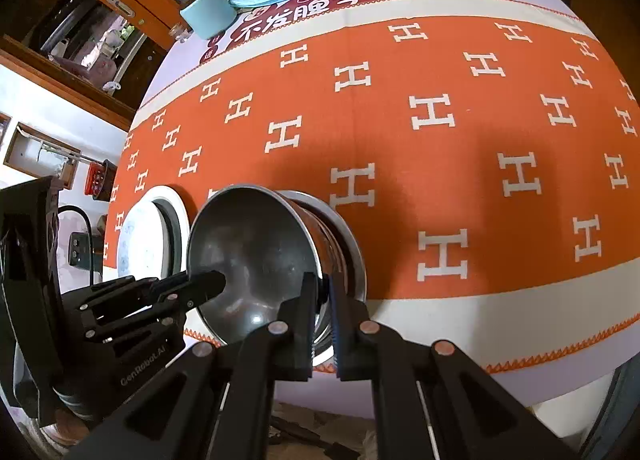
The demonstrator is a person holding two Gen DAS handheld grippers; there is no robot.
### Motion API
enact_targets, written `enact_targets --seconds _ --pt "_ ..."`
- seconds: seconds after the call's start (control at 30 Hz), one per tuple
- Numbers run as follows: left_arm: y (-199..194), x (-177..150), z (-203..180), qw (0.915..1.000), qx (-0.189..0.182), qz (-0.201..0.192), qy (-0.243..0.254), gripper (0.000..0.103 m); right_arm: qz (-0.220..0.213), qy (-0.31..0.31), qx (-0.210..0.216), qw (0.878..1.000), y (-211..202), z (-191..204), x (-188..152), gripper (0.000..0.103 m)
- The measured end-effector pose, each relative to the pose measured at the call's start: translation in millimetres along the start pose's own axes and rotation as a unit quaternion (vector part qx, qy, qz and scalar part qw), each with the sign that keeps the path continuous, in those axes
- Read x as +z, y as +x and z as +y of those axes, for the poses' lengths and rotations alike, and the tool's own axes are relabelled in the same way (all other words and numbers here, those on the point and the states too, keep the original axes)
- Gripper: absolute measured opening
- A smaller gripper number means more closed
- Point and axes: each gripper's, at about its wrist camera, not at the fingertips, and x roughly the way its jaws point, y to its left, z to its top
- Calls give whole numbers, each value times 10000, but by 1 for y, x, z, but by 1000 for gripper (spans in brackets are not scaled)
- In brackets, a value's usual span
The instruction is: Organize plates and bowls
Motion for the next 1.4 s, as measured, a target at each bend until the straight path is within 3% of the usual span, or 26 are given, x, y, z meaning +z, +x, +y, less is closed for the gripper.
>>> enact_targets --seconds 0.23,0.53,0.6,0.67,0.83,1.07,1.27,1.4 --pt "6 -3 4 9999 18 130 -40 11 171 -91 -104 9998 11 5 -3 6" --pt "4 -5 0 9998 44 68 154 33 216 -171 -243 9993 17 10 -4 9" --pt "0 -5 -1 9997 110 -24 210 47 87 -248 -362 9990 13 12 -4 10" --pt "-5 -5 -1 9996 105 -139 222 52 -14 -326 -434 9985 9 15 -3 10" --pt "-12 -4 -1 9993 107 -270 252 58 -132 -471 -573 9972 6 20 -4 22" --pt "-21 -4 2 9985 124 -465 253 69 -223 -491 -563 9970 2 22 -4 24" --pt "-34 -5 6 9973 -65 -697 221 81 -406 -541 -588 9960 -5 23 -3 33" --pt "-40 -5 7 9965 -112 -800 221 81 -502 -545 -514 9959 -9 23 -3 40"
